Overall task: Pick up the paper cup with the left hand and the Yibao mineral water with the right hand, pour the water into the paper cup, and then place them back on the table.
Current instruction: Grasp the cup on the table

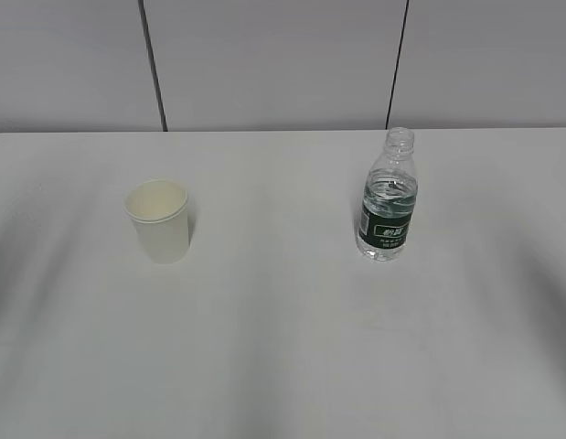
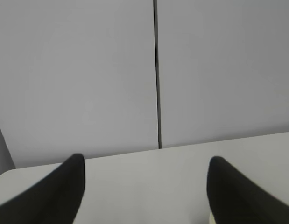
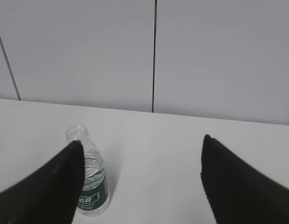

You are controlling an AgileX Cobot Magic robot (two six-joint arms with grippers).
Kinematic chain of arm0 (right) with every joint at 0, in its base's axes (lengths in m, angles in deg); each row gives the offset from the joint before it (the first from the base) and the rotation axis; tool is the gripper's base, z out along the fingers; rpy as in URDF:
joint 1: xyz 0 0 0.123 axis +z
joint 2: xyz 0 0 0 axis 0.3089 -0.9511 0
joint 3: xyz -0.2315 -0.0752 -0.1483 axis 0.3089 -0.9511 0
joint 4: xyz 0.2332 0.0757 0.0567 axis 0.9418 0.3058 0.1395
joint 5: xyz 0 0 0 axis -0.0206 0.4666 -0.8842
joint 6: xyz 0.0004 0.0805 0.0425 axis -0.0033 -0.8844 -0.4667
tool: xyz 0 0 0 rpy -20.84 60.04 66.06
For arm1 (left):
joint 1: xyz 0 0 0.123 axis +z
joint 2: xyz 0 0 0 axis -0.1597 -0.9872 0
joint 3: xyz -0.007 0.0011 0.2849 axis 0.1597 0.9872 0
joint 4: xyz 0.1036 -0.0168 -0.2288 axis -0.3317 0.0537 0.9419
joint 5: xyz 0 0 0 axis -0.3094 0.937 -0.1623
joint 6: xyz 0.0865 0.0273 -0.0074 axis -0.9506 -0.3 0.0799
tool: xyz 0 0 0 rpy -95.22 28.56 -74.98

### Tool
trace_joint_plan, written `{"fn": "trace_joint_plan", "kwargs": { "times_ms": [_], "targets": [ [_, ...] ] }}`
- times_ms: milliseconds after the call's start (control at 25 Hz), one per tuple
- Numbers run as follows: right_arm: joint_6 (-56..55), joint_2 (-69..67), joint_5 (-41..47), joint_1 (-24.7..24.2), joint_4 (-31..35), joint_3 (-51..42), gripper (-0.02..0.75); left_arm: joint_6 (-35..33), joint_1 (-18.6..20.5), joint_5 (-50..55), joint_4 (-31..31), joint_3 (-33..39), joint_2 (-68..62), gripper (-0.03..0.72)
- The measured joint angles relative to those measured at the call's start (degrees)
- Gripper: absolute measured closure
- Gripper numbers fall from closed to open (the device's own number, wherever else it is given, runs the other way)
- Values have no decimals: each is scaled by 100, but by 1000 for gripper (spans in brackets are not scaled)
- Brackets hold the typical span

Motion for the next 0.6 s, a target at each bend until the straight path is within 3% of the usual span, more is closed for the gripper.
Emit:
{"fn": "trace_joint_plan", "kwargs": {
  "times_ms": [600],
  "targets": [
    [0, -1719, -1583, 0, 0, -53, 167, 194, -190, -1397, 52, 255, -1646, 192]
  ]
}}
